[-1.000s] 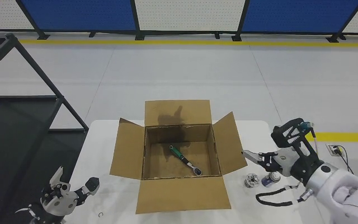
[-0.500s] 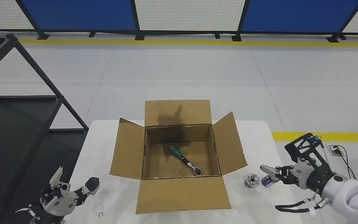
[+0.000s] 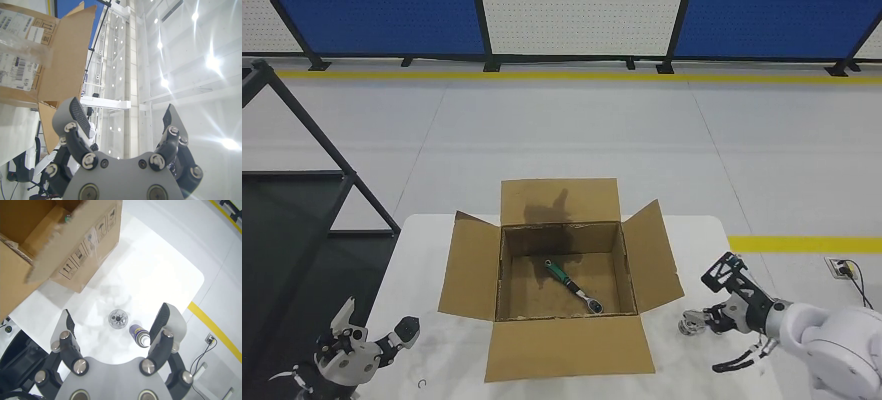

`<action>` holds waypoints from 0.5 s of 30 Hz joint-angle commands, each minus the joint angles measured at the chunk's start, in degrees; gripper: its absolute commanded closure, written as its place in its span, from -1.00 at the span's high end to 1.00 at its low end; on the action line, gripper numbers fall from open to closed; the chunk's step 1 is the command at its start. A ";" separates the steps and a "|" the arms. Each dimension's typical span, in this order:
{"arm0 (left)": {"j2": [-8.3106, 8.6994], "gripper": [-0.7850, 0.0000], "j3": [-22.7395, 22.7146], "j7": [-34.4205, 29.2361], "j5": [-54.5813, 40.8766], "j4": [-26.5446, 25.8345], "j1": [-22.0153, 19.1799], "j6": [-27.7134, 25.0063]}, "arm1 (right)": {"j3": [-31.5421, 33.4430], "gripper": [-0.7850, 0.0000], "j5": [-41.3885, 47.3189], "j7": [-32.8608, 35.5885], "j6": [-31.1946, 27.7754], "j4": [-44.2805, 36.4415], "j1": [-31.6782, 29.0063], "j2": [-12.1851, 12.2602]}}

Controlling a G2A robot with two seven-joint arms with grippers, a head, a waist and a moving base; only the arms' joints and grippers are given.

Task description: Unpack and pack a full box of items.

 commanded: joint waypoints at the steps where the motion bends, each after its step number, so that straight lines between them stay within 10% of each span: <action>1: 0.00 1.00 0.00 0.00 0.00 0.00 0.00 0.00 | -1.82 1.00 0.04 -0.99 -0.99 2.86 0.87 1.64; 9: 0.00 1.00 0.00 0.00 0.00 0.00 0.00 0.00 | -11.97 1.00 0.30 -1.58 -1.58 9.84 5.19 9.05; 15: 0.00 1.00 0.00 0.00 0.00 0.00 0.00 0.00 | -12.21 1.00 0.39 -1.22 -1.22 9.97 5.48 9.31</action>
